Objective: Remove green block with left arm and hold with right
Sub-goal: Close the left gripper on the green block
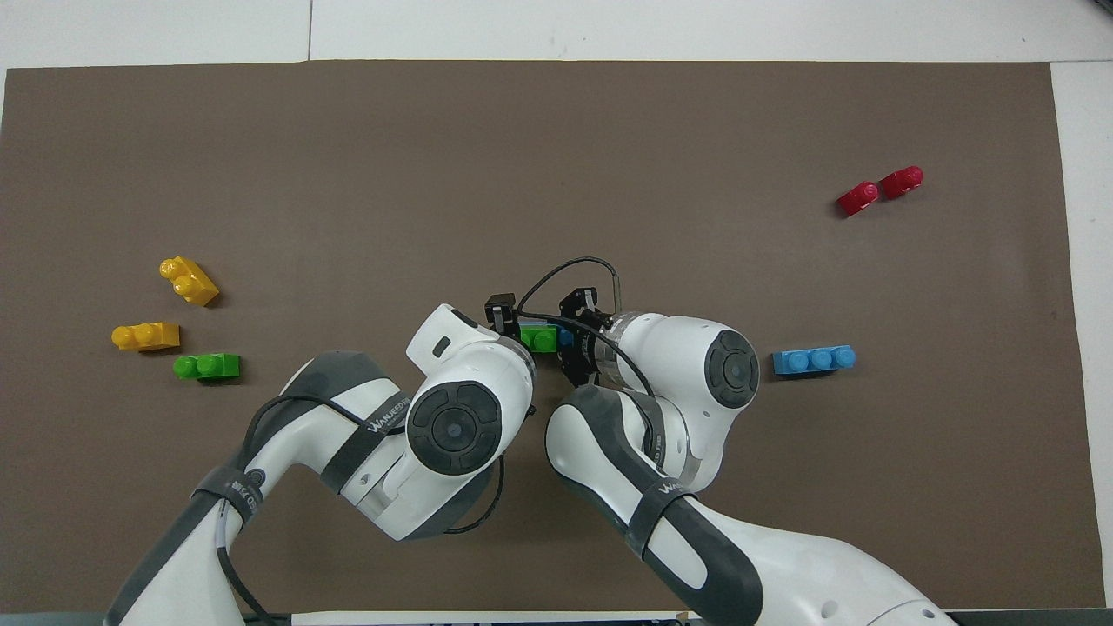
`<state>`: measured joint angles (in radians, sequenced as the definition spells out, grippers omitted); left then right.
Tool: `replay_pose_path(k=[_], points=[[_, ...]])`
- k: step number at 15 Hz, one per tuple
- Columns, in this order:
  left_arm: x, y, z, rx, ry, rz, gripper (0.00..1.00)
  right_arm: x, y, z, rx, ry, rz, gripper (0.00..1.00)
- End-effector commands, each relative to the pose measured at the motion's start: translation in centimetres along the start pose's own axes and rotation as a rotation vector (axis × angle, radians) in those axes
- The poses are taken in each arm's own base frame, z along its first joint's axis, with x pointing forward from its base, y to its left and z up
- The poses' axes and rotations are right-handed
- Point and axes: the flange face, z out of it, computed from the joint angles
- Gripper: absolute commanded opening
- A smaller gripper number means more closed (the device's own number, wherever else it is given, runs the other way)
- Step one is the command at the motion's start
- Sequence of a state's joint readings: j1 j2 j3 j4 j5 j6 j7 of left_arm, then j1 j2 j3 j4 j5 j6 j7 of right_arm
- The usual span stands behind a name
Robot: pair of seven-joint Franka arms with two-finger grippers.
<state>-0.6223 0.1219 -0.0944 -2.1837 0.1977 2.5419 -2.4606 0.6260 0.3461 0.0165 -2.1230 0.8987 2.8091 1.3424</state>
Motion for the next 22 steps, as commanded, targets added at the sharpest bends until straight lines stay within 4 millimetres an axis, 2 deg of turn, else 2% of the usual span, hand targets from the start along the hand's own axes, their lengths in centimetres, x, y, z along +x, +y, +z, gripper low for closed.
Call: replay_pose_path(k=[1, 8, 9, 11, 12, 13, 19, 22], points=[[-0.6, 0.0, 0.7, -0.035, 0.005, -0.006, 1.0, 2.2, 4.2, 3.2, -0.093, 0.045, -0.037, 0.0], [-0.7, 0.1, 1.2, -0.036, -0.001, -0.009, 1.0, 3.1, 4.0, 3.0, -0.073, 0.062, -0.053, 0.0], [-0.6, 0.1, 1.2, -0.035, 0.0, -0.009, 0.91, 3.3, 4.0, 3.1, -0.073, 0.063, -0.051, 0.0], [-0.5, 0.2, 1.3, -0.034, 0.002, -0.012, 0.61, 3.3, 4.0, 3.1, -0.073, 0.063, -0.051, 0.0], [-0.3, 0.4, 1.3, -0.036, 0.003, -0.015, 0.1, 3.3, 4.0, 3.1, -0.073, 0.063, -0.051, 0.0], [-0.3, 0.5, 1.3, -0.042, 0.004, -0.008, 0.0, 3.3, 4.0, 3.0, -0.071, 0.064, -0.051, 0.0], [-0.4, 0.8, 1.0, -0.052, 0.012, 0.009, 0.0, 3.3, 4.0, 3.0, -0.071, 0.064, -0.051, 0.0], [-0.5, 1.1, -1.0, -0.064, 0.017, 0.011, 0.0, 3.3, 4.0, 3.0, -0.071, 0.064, -0.051, 0.0]])
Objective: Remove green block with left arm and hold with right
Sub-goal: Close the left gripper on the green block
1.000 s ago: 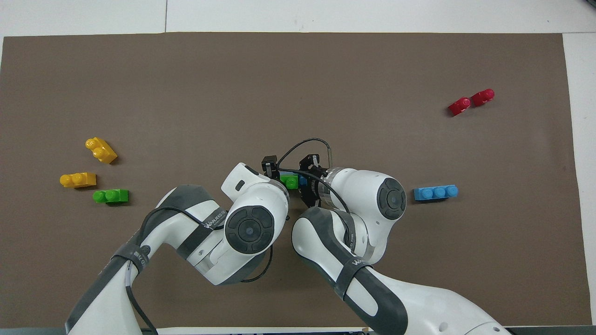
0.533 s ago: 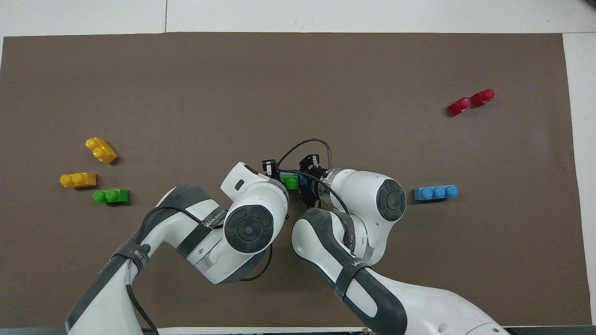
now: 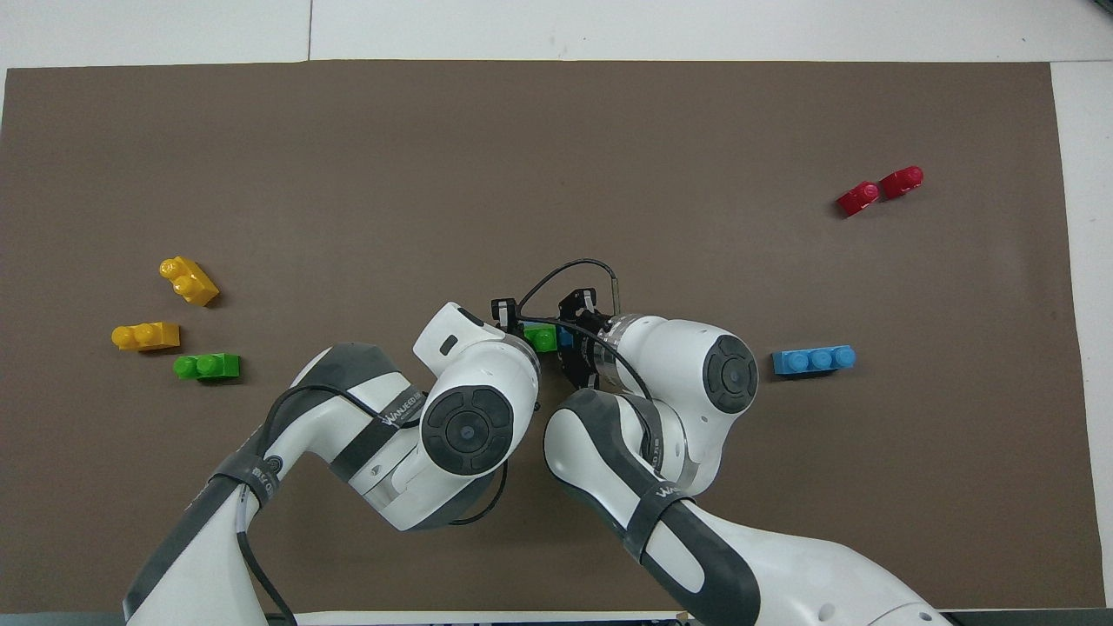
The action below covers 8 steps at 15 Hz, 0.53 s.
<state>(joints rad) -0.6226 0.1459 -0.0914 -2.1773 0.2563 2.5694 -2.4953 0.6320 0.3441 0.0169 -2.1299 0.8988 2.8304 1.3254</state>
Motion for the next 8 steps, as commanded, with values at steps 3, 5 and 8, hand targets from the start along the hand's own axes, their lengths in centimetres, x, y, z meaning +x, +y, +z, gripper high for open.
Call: replay_pose_path(k=[3, 5, 8], points=[[0.2, 1.4, -4.9, -0.049, 0.023, -0.008, 0.0, 3.3, 3.9, 3.0, -0.086, 0.056, -0.031, 0.0], [0.7, 1.6, -6.6, -0.05, 0.04, -0.011, 0.0, 3.2, 3.9, 3.1, -0.086, 0.056, -0.032, 0.0], [1.8, 1.7, -8.2, -0.033, 0.082, 0.023, 0.0, 3.2, 3.9, 3.1, -0.085, 0.057, -0.032, 0.0]])
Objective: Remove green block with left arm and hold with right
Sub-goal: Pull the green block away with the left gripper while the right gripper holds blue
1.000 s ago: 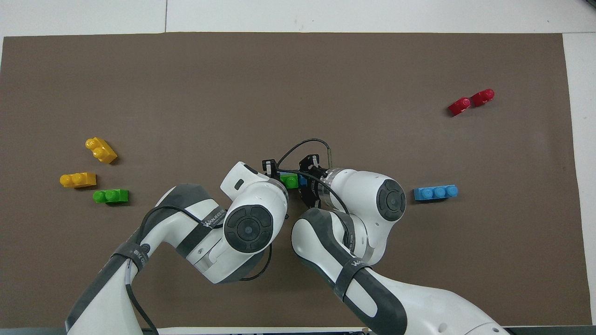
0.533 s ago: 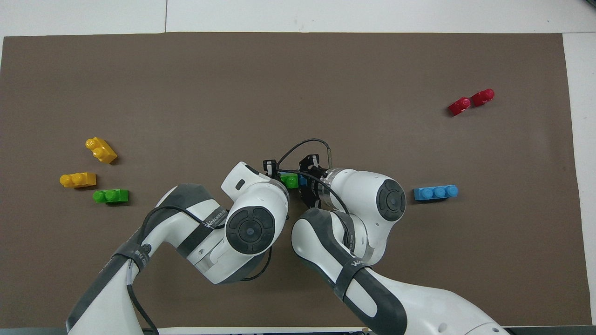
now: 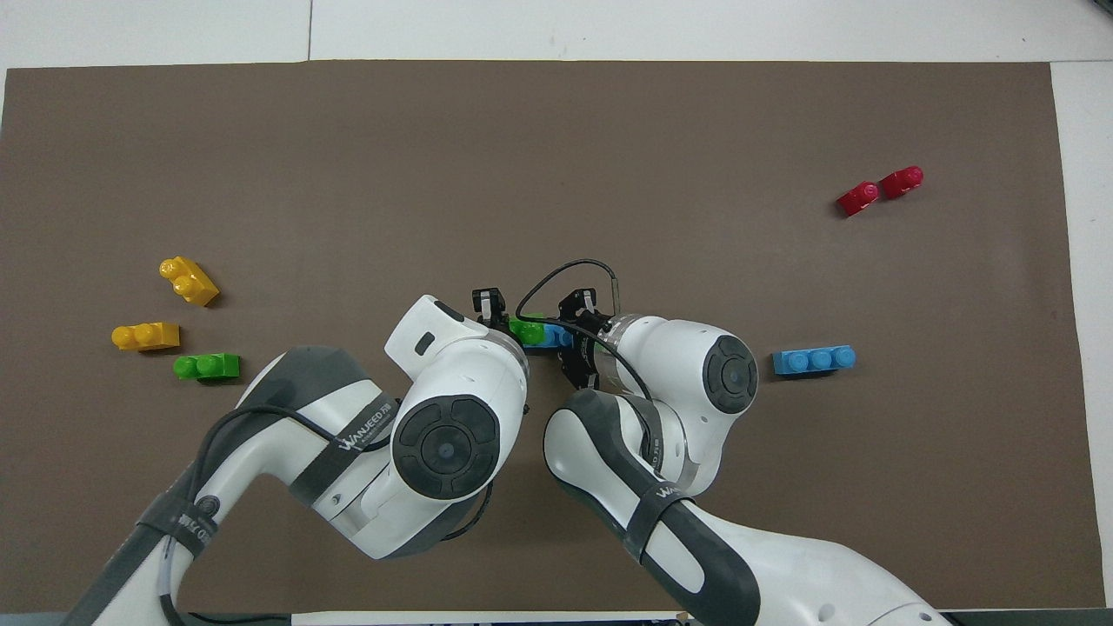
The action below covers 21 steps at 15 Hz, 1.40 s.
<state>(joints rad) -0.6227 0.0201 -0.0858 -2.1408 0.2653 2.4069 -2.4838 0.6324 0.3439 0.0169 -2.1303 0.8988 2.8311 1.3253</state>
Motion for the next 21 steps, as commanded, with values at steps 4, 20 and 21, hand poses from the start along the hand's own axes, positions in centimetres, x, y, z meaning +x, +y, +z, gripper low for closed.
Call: replay_pose_path(k=[4, 20, 21], points=[[5.9, 2.9, -0.2, 0.031, 0.089, 0.138, 0.0, 3.2, 4.0, 3.1, -0.087, 0.056, -0.033, 0.0], [33.2, 11.3, 9.6, 0.211, -0.033, 0.738, 0.0, 19.2, -3.4, -9.1, -0.219, -0.062, -0.189, 0.0], [33.4, 11.4, 10.0, 0.214, -0.037, 0.76, 0.0, 19.9, -3.5, -9.6, -0.223, -0.073, -0.195, 0.0]])
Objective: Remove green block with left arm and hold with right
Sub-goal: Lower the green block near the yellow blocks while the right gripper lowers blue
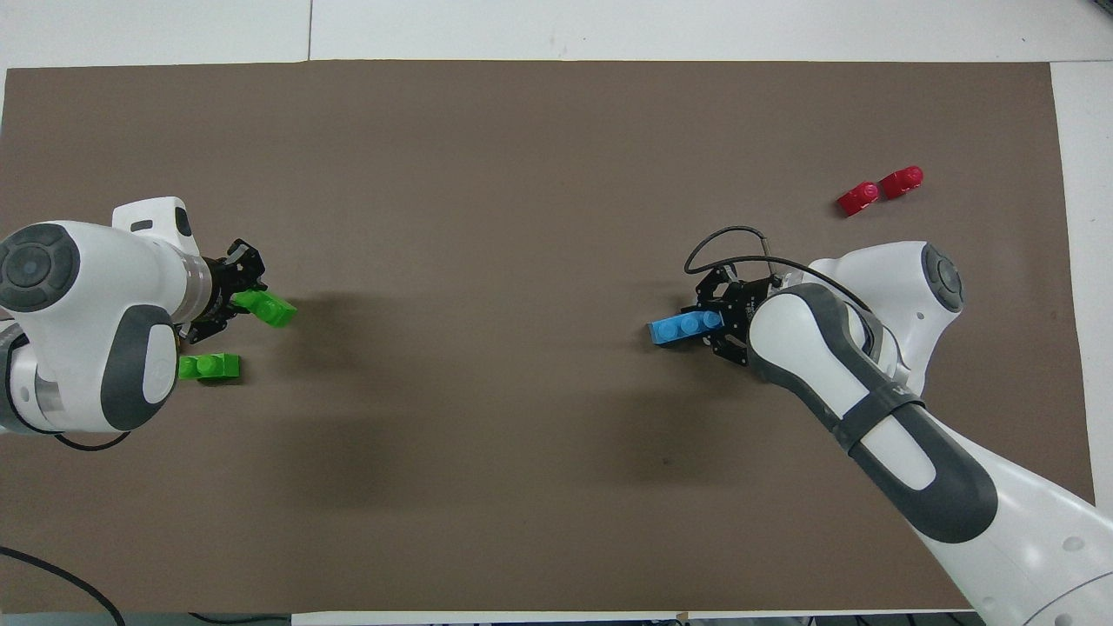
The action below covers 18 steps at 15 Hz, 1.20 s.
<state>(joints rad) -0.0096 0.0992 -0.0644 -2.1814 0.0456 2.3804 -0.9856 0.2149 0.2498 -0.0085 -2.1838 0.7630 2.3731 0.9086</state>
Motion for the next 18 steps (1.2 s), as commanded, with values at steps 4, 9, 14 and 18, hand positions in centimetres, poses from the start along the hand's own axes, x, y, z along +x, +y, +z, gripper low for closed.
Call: replay_pose_path(k=[4, 9, 14, 18], points=[[1.3, 0.6, 2.6, 0.004, -0.026, 0.05, 0.0, 2.3, 0.8, -2.4, -0.03, -0.021, -0.061, 0.0], [1.5, 0.7, 4.3, 0.02, -0.041, 0.078, 0.0, 5.1, -0.5, -6.5, -0.071, -0.03, -0.083, 0.0], [1.9, 0.3, 4.3, 0.025, -0.047, 0.164, 0.07, 6.7, -0.1, -7.4, -0.074, -0.013, -0.087, 0.0], [2.3, 0.2, 3.4, 0.017, -0.039, 0.201, 1.0, 8.6, 0.7, -8.0, -0.065, -0.014, -0.103, 0.0]])
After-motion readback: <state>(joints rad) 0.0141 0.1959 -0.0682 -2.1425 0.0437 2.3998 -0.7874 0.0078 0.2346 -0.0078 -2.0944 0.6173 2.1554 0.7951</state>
